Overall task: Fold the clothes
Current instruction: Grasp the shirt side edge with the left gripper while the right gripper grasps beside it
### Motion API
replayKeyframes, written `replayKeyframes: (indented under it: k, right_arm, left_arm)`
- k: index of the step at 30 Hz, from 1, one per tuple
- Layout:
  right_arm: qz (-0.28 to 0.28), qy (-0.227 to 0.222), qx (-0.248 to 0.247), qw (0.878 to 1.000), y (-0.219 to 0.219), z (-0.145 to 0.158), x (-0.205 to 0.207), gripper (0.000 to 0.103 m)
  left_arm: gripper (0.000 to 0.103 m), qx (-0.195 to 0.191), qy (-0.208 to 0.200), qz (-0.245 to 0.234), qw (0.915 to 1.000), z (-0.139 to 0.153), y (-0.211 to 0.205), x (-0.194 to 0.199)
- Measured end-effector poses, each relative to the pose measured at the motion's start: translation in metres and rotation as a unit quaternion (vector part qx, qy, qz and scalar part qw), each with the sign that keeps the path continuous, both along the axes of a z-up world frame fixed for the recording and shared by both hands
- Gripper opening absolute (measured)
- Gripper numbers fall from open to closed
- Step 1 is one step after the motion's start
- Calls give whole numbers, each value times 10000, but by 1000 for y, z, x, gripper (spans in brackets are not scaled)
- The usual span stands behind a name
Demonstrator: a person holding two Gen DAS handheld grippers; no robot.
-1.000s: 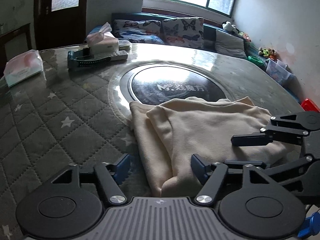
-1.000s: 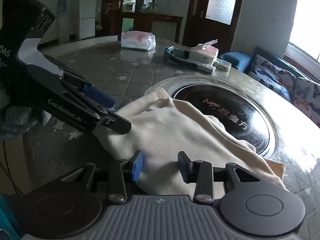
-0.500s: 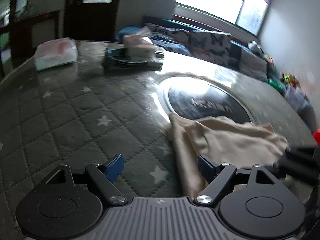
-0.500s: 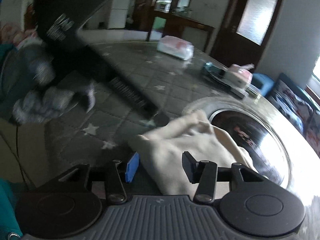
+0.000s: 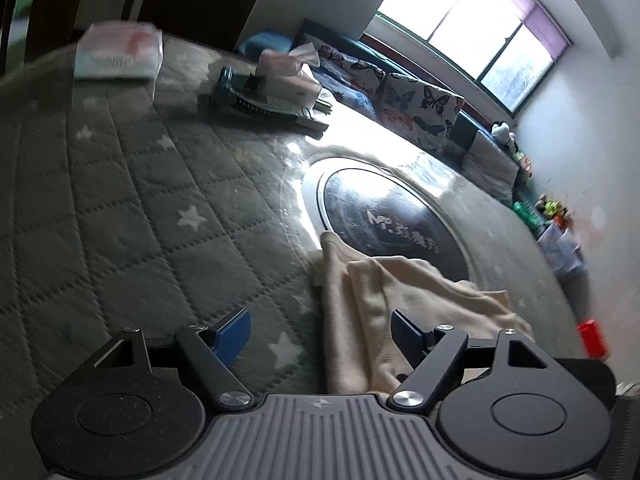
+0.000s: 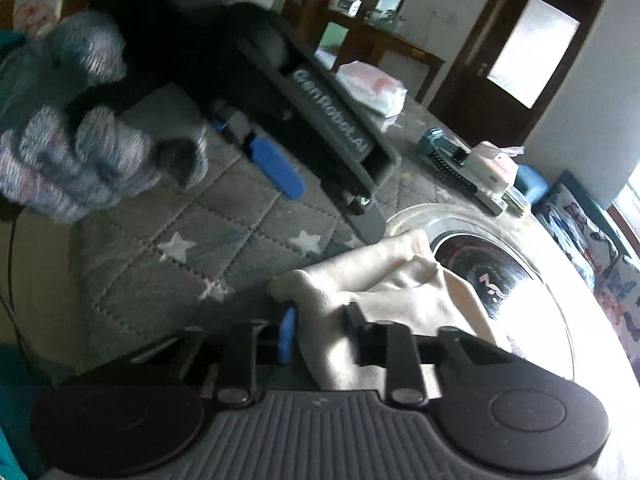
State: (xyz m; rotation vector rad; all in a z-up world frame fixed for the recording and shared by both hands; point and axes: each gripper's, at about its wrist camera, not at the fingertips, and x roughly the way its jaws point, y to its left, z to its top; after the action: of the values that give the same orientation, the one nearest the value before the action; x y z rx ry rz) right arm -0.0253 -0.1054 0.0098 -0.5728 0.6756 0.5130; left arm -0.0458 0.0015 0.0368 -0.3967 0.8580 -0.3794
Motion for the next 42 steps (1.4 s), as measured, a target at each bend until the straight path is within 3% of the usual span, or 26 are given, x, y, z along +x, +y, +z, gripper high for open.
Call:
replayKeyframes:
  k: [7,14,17,21,24,29,32,36,39,42]
  right_arm:
    - [-353,-9,787,9963,-26,26,3,14]
    - [-465,-83,1124,9925,-39,37,-2,13]
    - [-475,-103,1220,9913,-43,38,-3,13]
    - [-430,-62,1286,9907,-45,37,-5,13]
    - [-421,9,1308,9905,-46,32,-6,14]
    - [-565,118,1531,9865,-63,33,-12,17]
    - [-936,124,1686,9812,-89,37,-12,17]
    - [-1742,11,1678,9703,-132,36,-9,24]
    - [-2444,-74,1594,9564,-169,30,-3,25]
    - [-3061,-91,1610,9382,-202,21,5,36]
  left_arm:
    - [81,-729,406,93,9965,-3,-5,9]
    - [79,-1246,801,170,9888,-9,-25,20]
    - [67,-1356,986,224,9856,-15,-30,21]
    - [30,-1477,1256,220,9808,-26,-31,26]
    - [19,-1392,1238,205,9823,-29,-32,26]
    - [17,-1233,1172,179,9853,-26,-33,25]
    - [17,-1178,1153,159,9862,-24,-34,25]
    - [17,-1104,1117,138,9875,-23,-36,25]
    - [17,-1069,1099,124,9881,-23,-36,25]
    - [17,-1016,1059,99,9891,-22,-38,25]
